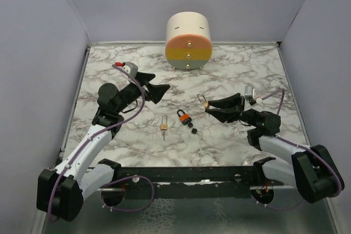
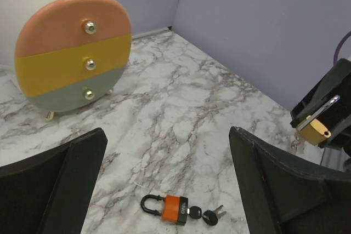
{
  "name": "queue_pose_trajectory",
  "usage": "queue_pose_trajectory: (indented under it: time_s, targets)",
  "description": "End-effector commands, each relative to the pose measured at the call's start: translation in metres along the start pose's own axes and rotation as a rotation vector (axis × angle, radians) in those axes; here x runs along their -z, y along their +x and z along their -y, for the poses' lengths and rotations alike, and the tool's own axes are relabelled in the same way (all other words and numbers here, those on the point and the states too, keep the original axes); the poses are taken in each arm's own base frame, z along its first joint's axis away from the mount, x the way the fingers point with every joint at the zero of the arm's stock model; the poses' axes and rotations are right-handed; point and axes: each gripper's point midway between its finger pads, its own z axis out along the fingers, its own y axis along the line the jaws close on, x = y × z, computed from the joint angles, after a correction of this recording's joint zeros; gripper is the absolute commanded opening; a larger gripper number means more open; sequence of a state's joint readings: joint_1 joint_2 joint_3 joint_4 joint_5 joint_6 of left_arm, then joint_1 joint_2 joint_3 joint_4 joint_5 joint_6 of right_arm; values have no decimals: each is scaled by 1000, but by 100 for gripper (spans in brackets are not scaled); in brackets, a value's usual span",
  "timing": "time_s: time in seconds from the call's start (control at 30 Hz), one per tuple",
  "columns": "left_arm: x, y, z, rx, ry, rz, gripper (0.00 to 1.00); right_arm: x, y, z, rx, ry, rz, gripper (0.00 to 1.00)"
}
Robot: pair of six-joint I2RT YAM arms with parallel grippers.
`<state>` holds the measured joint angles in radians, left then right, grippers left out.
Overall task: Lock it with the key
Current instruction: Lock the lock.
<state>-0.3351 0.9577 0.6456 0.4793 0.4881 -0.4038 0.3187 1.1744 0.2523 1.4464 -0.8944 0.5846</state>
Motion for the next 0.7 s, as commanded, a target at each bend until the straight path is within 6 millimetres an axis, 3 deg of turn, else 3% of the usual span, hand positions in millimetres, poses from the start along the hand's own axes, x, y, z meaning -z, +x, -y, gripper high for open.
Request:
queue_pose_trajectory:
  time_s: [0.0,0.23,0.47,0.67]
  targets:
    - [-3,-14,38,-1,210,29,96,-2,-24,-14,118,-58,44,1]
    - [-1,-7,74,-41,426,-15,78,-3,-22,-12,119,-44,17,1]
    - [-5,-1,114,-52,614,-69,77,-9,-27,-11,174,-4,-1,1]
    - [-10,-6,115,-63,600,-50,79,-7,-32,-11,215,26,-1,1]
